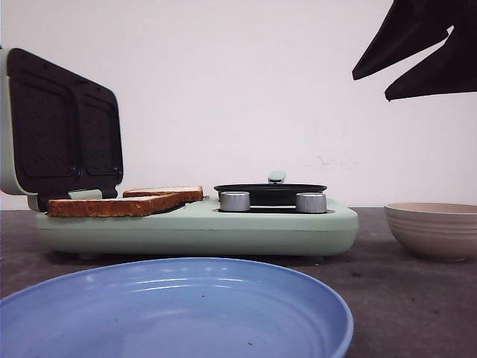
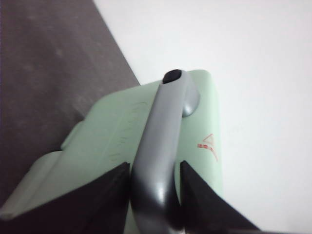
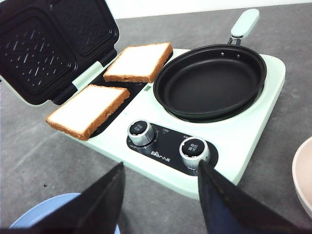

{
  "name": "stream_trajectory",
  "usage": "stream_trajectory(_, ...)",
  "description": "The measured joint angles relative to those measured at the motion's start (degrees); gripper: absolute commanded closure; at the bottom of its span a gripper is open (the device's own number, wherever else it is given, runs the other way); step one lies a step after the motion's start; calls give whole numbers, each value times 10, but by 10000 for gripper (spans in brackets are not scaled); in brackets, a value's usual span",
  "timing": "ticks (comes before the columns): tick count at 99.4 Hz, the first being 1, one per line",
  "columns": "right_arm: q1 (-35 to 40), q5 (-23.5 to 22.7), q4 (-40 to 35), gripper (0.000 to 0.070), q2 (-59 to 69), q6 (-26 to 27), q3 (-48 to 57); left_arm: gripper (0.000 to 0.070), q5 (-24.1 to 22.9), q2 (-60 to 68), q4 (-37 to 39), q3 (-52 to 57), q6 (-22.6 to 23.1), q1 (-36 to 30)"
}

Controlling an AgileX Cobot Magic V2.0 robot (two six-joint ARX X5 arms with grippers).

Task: Make breakfast with bread and shrimp
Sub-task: 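Grasp the sandwich maker lid handle with the left gripper and close it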

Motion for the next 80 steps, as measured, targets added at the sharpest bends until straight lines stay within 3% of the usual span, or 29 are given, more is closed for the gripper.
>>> stream_trajectory(51,0,-12,-15,423,0,0,0,696,-135,31,-21,11,183,-233)
stream_trajectory(80,0,-15,-29,423,0,0,0,696,-168,121,-8,17,222,-309)
